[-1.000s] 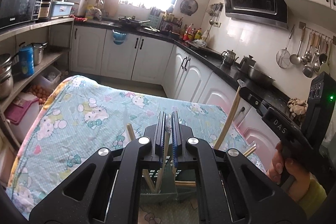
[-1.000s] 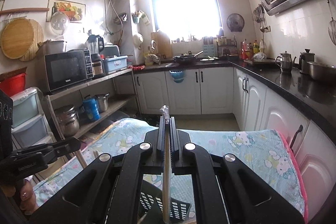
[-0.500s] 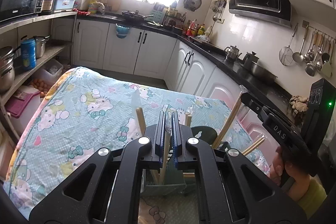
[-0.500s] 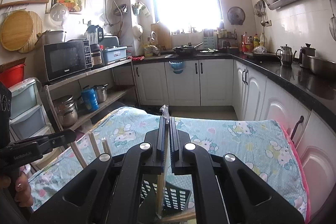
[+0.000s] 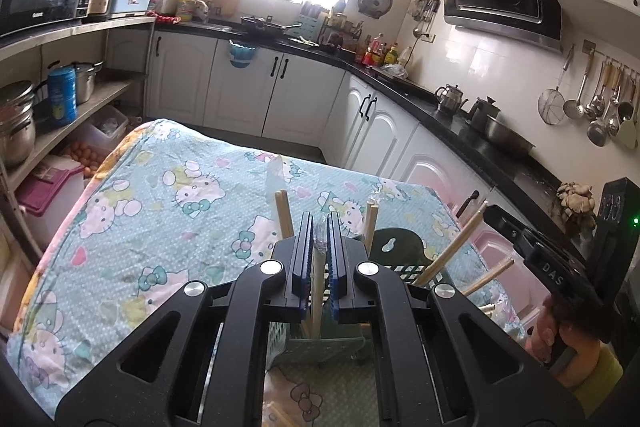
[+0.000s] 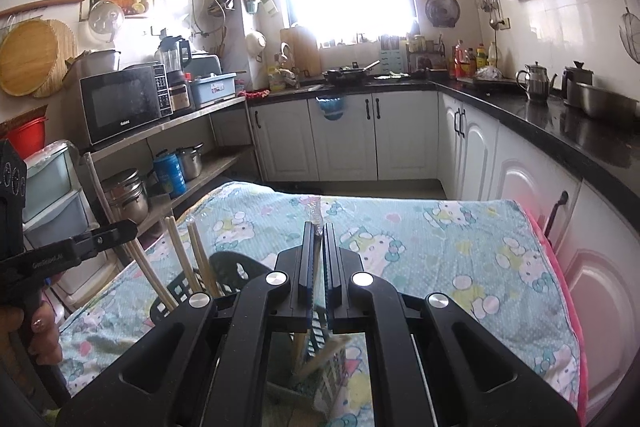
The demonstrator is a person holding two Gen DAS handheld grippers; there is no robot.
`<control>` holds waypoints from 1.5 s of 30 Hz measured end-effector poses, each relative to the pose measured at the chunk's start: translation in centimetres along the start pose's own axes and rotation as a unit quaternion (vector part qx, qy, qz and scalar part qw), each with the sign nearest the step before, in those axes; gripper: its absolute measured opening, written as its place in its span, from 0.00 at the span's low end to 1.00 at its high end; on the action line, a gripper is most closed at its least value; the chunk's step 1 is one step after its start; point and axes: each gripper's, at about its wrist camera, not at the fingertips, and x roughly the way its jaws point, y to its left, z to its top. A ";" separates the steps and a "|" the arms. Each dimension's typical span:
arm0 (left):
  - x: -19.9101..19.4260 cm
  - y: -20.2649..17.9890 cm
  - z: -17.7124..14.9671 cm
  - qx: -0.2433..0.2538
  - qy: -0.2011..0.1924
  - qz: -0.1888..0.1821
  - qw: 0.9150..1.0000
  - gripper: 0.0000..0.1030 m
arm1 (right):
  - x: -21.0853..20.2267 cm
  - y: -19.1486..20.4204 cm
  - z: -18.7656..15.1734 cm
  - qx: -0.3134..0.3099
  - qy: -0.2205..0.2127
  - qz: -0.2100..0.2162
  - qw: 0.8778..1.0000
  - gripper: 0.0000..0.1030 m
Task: Organize utensils
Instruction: 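Lower the chopsticks into the caddy and open the left gripper, then withdraw the left gripper from the caddy toward the chopsticks on the sheet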
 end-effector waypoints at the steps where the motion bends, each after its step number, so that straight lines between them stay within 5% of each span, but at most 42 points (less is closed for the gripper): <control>1: 0.0 0.0 0.0 0.000 0.000 0.001 1.000 0.02 | -0.1 -0.1 -0.1 0.001 0.002 0.000 1.000 0.04; 7: -0.5 0.2 -0.3 -0.001 0.002 0.006 1.000 0.02 | -1.0 -0.3 -0.4 0.005 0.013 -0.001 1.000 0.06; 9: -0.7 0.3 -0.4 -0.002 0.004 0.007 1.000 0.03 | -1.3 -0.4 -0.4 0.007 0.015 0.002 1.000 0.13; 24: -3.1 0.5 -1.2 -0.005 0.001 0.007 1.000 0.40 | -4.7 1.0 -0.2 -0.009 0.012 0.019 1.000 0.29; 32: -5.2 -0.3 -1.6 0.007 -0.004 0.016 1.000 0.70 | -7.3 2.1 -0.6 -0.017 0.010 0.023 1.000 0.38; 45: -7.5 -0.5 -4.7 0.008 0.006 0.023 1.000 0.85 | -10.5 3.1 -3.7 -0.014 0.024 0.022 0.999 0.52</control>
